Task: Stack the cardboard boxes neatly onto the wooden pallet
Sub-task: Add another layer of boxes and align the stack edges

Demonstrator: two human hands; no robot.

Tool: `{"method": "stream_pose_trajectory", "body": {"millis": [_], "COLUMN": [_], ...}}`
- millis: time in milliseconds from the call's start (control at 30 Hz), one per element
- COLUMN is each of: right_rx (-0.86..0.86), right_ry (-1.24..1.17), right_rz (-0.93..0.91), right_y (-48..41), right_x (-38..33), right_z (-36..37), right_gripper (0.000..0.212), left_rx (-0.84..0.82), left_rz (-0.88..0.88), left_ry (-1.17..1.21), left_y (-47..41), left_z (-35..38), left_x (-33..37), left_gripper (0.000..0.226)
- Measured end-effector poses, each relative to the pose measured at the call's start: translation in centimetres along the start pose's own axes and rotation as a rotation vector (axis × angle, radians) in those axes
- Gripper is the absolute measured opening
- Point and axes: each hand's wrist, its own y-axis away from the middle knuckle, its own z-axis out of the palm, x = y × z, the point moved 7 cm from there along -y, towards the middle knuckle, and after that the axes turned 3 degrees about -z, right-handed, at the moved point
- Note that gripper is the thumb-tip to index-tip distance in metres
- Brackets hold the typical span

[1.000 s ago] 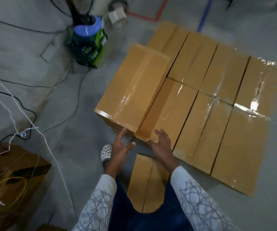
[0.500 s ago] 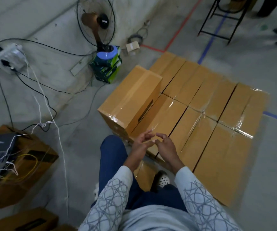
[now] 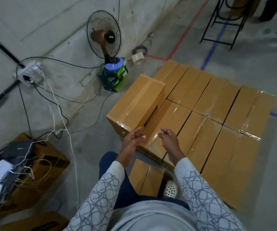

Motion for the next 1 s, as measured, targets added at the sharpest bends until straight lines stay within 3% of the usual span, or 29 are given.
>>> {"method": "stream_pose_trajectory", "body": {"millis": [267, 567, 767, 1000], "right_rx": [0.084, 0.400, 0.405, 0.336], "right_ry": [-0.047, -0.223, -0.206, -0.088], "right_rz": [0.046, 0.064, 0.090, 0.071], "right_y": [-0.6, -3.6, -4.3, -14.5], "right_x": [1.5, 1.6, 0.6, 1.0], "right_z": [2.2, 7.0, 10.3, 10.1], "right_gripper": [0.033, 0.032, 0.025, 0.026], "left_rx": [0.008, -0.191, -0.220, -0.083], "left_rz": [-0.032, -0.050, -0.052, -0.036], "left_ry": [0.029, -0.052, -0.090, -0.142], "left_y": [-2.8, -12.1, -16.5, -25.3], "left_z": [-5.3, -11.7, -12.7, -11.5], "left_x": [-0.8, 0.9, 3.3, 3.2], "left_gripper": [0.040, 0.036, 0.034, 0.034]}}
